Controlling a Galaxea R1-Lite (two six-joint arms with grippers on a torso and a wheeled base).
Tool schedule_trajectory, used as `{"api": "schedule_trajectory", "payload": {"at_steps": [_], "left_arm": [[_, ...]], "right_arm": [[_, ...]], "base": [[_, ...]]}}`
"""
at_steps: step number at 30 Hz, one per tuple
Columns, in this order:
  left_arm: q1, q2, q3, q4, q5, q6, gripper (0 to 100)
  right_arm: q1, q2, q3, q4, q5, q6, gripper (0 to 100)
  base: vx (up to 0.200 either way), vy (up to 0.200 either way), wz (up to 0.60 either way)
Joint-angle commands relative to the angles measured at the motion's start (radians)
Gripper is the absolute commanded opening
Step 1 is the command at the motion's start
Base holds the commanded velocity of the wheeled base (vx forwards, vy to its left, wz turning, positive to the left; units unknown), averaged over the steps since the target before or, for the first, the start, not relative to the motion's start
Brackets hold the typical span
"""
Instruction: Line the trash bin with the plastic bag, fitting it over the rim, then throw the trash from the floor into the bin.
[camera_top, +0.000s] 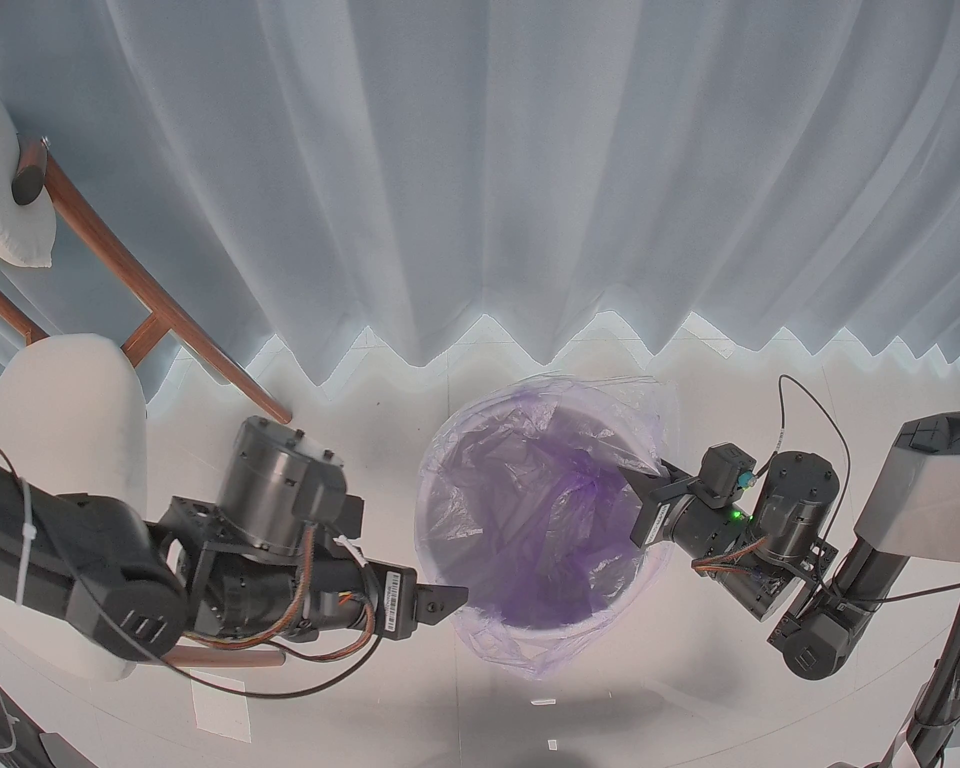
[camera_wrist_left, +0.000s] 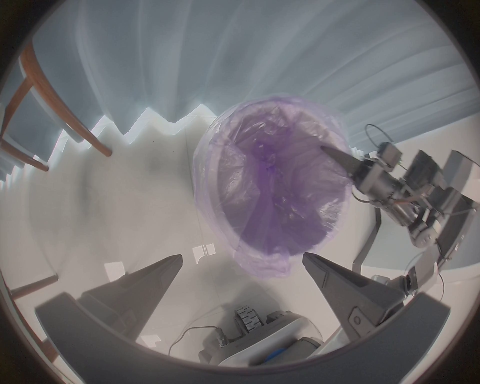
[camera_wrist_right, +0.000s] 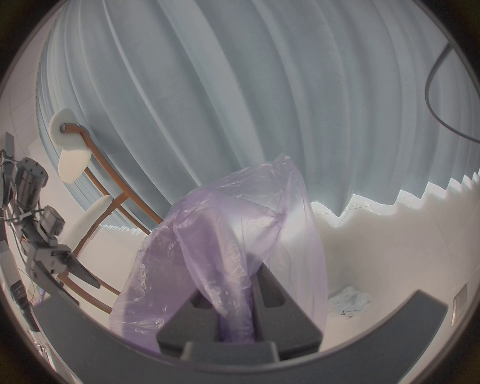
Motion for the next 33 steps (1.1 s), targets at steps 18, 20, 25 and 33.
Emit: {"api": "schedule_trajectory", "payload": {"at_steps": [18,20,25,33], "left_arm": [[-0.053,0.279,-0.319,0.185,0.100,-0.277,100],[-0.053,0.285,-0.339,0.187,0.100,-0.291,100],[-0.038,0.282,-0.379,0.187,0.100,-0.314,100],[0.013,0.248,-0.376,0.138,0.092,-0.324,100]], "right_arm": [[0.003,-0.057,0.010,-0.010,0.003,0.014,0],[0.003,-0.061,0.015,-0.010,0.004,0.031,0],[0.004,-0.077,0.016,-0.007,0.007,0.076,0],[0.003,-0.084,0.021,-0.009,0.014,0.125,0]], "base": [[0.000,0.000,0.00],[0.000,0.000,0.00],[0.000,0.000,0.00],[0.000,0.000,0.00]]}}
